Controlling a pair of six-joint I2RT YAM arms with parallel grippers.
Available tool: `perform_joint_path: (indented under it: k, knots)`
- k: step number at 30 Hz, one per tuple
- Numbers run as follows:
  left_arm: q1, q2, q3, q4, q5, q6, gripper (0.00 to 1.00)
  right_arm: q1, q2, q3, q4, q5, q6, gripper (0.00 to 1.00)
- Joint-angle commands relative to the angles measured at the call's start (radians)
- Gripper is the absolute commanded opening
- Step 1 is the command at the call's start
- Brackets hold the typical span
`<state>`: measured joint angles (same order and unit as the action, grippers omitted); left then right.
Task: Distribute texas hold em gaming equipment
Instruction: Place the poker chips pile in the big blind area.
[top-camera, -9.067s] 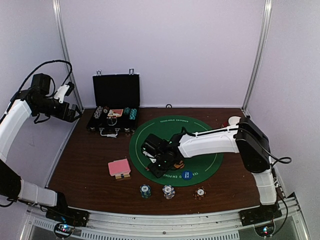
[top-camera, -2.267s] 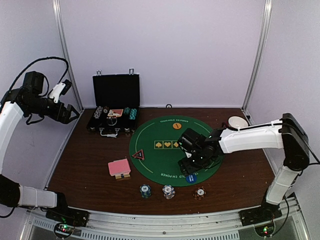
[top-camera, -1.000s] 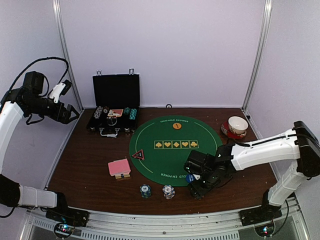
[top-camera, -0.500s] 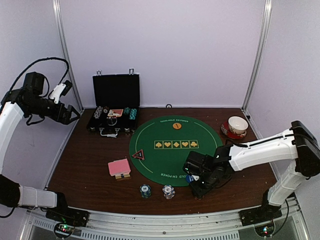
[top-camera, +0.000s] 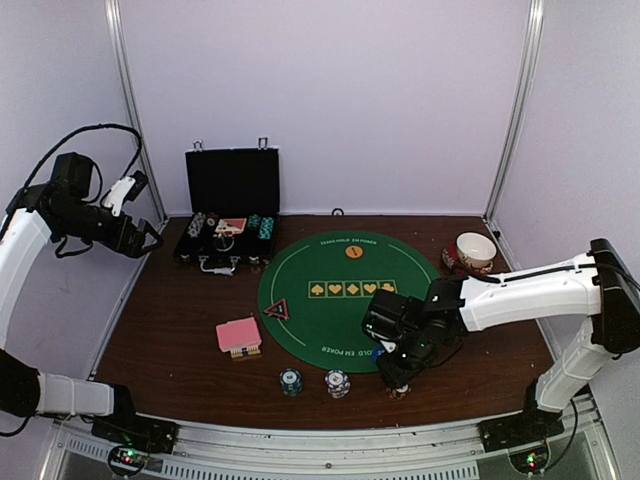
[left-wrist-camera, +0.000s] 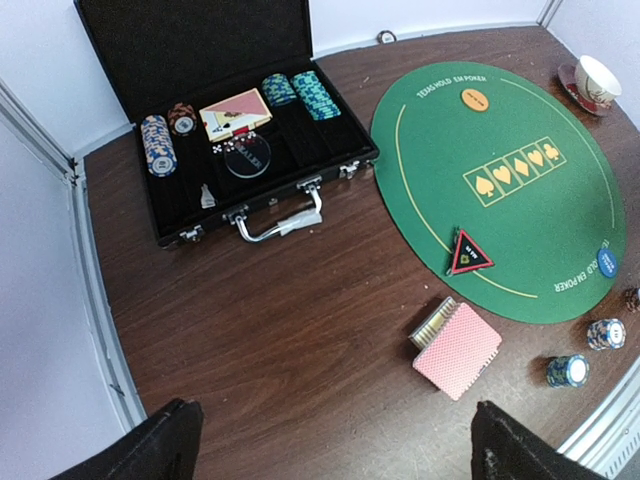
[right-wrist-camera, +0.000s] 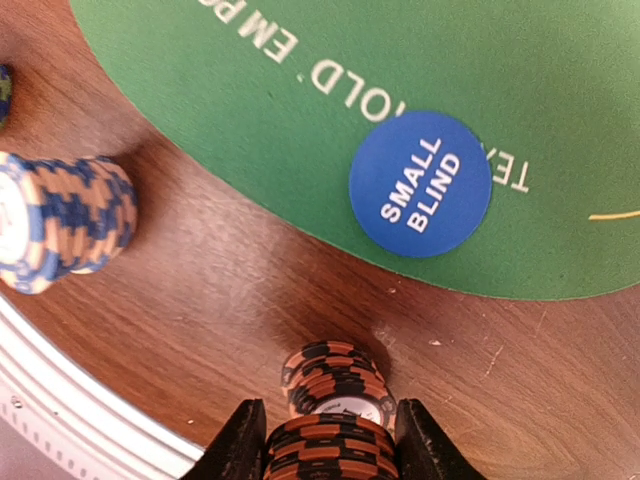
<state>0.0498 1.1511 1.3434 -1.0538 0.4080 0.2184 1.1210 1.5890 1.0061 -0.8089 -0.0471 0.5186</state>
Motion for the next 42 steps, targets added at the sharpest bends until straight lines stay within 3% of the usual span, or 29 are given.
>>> perform_joint_path:
  k: [1,8,18,25,30,35,39,42]
  knots:
    - [0.007,-0.021,-0.014,0.008,0.02,0.018,0.98,-0.001,-0.035,0.091,-0.086,0.023,-0.031,0.32]
    - [0.007,-0.03,-0.027,-0.003,0.024,0.034,0.98,-0.149,0.036,0.338,-0.181,0.072,-0.106,0.28]
    - [0.007,-0.045,-0.054,-0.029,0.038,0.066,0.98,-0.42,0.487,0.835,-0.179,0.063,-0.214,0.24]
    - [0.007,-0.053,-0.052,-0.046,0.055,0.084,0.98,-0.516,0.781,1.178,-0.183,0.075,-0.214,0.23]
    - [0.007,-0.051,-0.052,-0.048,0.059,0.092,0.98,-0.544,0.904,1.319,-0.189,0.093,-0.212,0.24]
    - [0.007,-0.038,-0.049,-0.048,0.062,0.097,0.97,-0.574,0.963,1.36,-0.182,0.094,-0.2,0.25]
    - [0.007,-0.026,-0.043,-0.048,0.069,0.098,0.98,-0.588,0.995,1.371,-0.179,0.087,-0.198,0.33]
    - [0.007,-0.021,-0.037,-0.048,0.07,0.095,0.97,-0.589,1.015,1.389,-0.186,0.082,-0.204,0.53]
